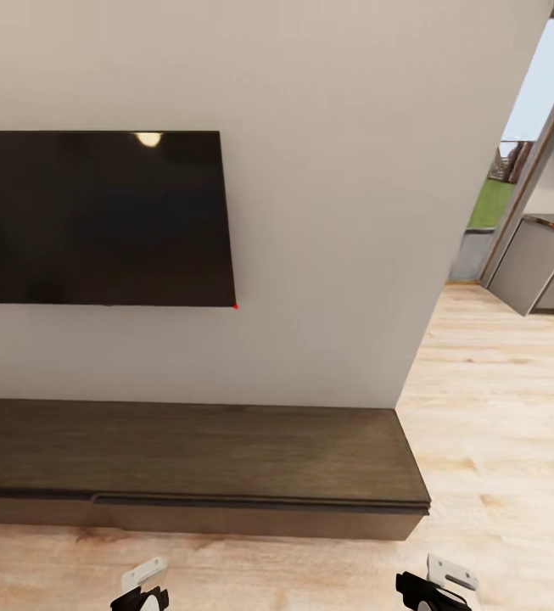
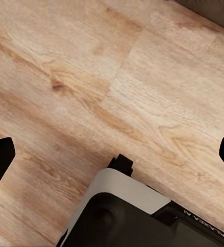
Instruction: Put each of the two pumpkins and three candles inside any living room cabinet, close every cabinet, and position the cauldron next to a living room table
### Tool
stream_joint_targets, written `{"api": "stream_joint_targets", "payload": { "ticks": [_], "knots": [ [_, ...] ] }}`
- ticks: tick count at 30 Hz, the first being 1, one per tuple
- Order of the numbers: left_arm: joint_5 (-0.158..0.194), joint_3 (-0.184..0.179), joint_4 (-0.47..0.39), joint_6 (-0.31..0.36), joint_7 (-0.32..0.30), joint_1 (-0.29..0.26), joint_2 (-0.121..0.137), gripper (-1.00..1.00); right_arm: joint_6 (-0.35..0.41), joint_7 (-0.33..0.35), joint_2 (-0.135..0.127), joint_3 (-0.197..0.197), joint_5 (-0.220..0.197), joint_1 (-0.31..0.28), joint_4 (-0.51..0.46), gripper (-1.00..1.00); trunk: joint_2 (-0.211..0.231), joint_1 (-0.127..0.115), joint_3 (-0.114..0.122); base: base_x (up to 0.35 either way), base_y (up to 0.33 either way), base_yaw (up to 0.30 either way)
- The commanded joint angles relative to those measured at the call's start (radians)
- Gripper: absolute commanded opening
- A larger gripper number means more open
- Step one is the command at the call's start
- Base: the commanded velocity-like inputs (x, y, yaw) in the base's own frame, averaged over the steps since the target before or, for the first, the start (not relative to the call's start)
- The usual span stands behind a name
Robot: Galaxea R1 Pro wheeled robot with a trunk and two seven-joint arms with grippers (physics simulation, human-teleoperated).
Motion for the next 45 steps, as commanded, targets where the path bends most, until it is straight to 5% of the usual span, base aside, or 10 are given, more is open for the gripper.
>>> {"api": "stream_joint_targets", "payload": {
  "ticks": [1, 14, 22, 45],
  "knots": [
    [0.007, -0.005, -0.002, 0.003, 0.008, 0.000, 0.001, 1.00, 0.004, -0.009, -0.001, 0.005, -0.008, -0.001, -0.002, 1.00, -0.001, 0.000, 0.000, 0.000, 0.000, 0.000],
    [0.007, -0.009, -0.002, 0.003, 0.008, 0.000, 0.001, 1.00, 0.004, -0.009, -0.001, 0.005, -0.008, -0.001, -0.002, 1.00, -0.001, 0.000, 0.021, 0.000, 0.000, 0.000],
    [0.007, -0.080, -0.002, 0.003, 0.010, 0.000, 0.002, 1.00, 0.004, -0.009, -0.001, 0.005, -0.008, -0.001, -0.002, 1.00, -0.001, 0.000, 0.033, 0.000, 0.000, 0.000],
    [0.007, -0.084, -0.002, 0.002, 0.010, 0.000, 0.002, 1.00, 0.004, -0.009, -0.001, 0.005, -0.008, -0.001, -0.002, 1.00, -0.001, 0.000, 0.070, 0.000, 0.000, 0.000]
  ]
}}
